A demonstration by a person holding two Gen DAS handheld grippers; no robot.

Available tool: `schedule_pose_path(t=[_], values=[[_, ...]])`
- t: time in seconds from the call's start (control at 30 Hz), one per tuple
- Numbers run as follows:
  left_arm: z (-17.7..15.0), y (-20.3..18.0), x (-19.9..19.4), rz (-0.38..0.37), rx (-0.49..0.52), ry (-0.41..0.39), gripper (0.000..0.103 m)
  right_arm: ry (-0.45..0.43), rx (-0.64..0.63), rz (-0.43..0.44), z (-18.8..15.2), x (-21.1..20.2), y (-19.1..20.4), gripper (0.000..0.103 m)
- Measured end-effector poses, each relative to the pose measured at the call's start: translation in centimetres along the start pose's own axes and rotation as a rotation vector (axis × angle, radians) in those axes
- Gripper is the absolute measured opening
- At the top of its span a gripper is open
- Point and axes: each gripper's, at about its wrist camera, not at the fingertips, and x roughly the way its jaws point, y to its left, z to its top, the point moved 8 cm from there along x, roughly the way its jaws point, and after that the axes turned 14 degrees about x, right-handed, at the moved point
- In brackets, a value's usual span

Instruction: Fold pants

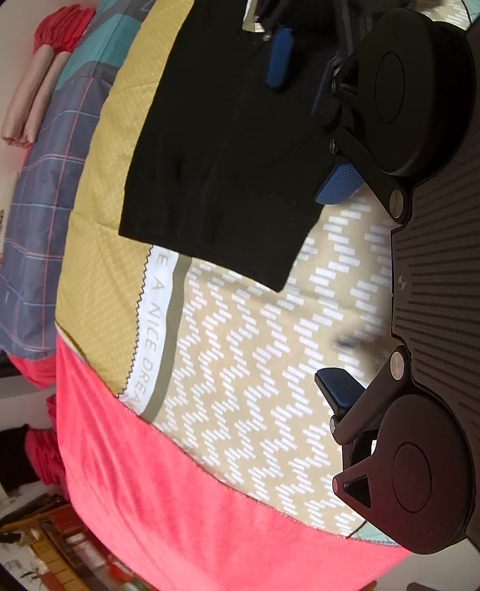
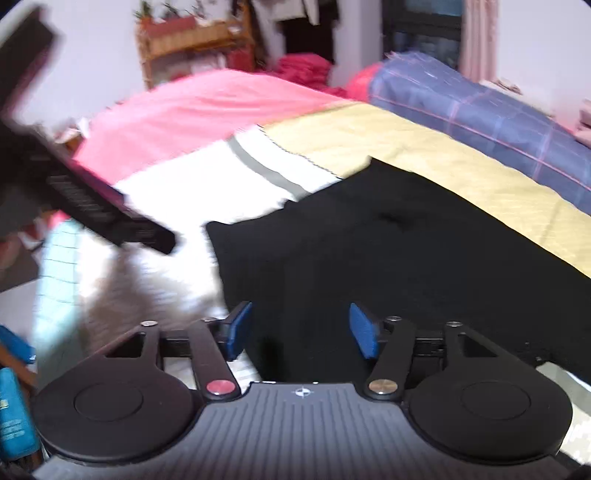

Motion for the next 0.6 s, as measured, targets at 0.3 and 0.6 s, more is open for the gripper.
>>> schedule_pose_path(t=[0.3,0.6], values=[[-1.6,1.3,0.0,0.012,-0.054,0.02,0.103,0.006,-0.153,-0.035,-1.5,3.2,5.3,0.041],[-0.2,0.9,0.9,0.005,-0.066,0.02,0.103,-0.046,0.121,0.044,1.8,0.0,-1.7,0.071]])
